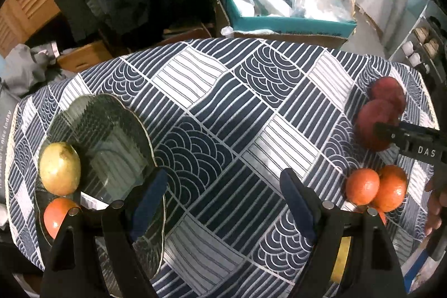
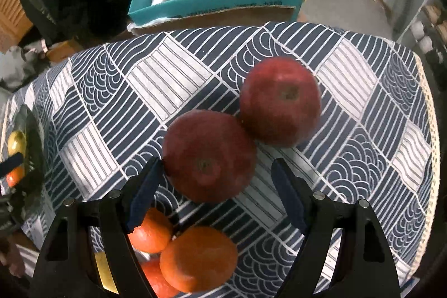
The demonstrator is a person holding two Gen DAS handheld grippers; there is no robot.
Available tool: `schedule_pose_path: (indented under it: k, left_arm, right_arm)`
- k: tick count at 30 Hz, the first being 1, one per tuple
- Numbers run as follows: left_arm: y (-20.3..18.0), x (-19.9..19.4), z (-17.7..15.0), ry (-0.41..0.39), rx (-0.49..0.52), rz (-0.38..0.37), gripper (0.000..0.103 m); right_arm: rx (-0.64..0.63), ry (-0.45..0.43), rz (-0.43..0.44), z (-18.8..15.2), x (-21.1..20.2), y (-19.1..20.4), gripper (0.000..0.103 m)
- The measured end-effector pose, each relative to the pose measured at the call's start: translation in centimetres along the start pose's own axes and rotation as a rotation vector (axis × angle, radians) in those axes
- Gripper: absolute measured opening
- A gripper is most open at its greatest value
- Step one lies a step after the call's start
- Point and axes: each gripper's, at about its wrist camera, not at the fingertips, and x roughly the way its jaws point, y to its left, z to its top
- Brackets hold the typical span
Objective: Organize fruits
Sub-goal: 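Grasp the yellow-green pear with the left tool while the right tool grasps a red apple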
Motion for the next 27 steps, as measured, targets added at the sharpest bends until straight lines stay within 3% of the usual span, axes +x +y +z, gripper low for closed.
schedule_pose_path:
  k: [13,27]
  left_arm:
    - [-1.3,0.2,0.3,0.023,0.003,-0.043,0.085]
    - [-3.7,-2.4,-0.9,0.020,0.006,-0.142,0.085]
  right_arm:
    - [-0.025,0.040,-0.013,0.2,1.7,0.8,0.075]
    - [-0.072,-0.084,-0.046,-2.0,-3.5,1.1,0.075]
